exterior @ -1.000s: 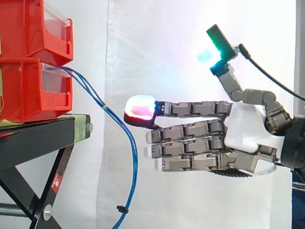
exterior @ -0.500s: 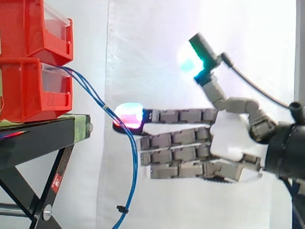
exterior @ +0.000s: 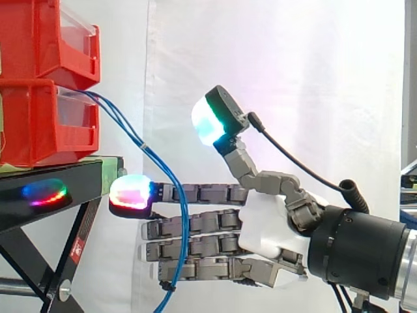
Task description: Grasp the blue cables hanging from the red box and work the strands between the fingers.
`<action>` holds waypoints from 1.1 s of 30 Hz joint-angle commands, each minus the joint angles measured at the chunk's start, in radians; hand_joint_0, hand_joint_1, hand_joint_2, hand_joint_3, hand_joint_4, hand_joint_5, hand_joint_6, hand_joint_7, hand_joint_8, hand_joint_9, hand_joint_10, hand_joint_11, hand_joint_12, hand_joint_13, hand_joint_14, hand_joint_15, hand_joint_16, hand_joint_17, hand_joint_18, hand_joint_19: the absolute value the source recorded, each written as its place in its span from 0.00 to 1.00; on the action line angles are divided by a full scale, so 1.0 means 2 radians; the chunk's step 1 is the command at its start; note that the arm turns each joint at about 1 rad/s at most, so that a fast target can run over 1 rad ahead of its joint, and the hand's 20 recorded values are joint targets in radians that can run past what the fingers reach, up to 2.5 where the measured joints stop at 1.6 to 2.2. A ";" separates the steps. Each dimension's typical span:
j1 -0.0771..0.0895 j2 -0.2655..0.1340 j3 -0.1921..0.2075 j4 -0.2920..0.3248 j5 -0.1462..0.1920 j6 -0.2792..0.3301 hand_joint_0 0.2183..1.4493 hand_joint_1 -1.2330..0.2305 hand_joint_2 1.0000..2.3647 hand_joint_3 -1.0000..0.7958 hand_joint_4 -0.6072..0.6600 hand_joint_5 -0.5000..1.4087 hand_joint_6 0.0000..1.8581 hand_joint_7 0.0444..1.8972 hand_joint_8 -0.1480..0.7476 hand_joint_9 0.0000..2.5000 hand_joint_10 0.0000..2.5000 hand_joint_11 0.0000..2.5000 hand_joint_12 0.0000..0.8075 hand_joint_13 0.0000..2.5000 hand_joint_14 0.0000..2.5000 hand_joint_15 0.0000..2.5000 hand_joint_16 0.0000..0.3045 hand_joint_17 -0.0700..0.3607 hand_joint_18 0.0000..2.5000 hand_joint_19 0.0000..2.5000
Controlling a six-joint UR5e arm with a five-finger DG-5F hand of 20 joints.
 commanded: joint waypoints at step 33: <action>0.000 0.000 0.002 0.008 -0.017 -0.004 0.30 0.58 0.00 0.00 0.59 0.02 0.00 0.34 0.56 0.00 0.00 0.01 0.53 0.00 0.00 0.08 0.29 0.62 0.00 0.04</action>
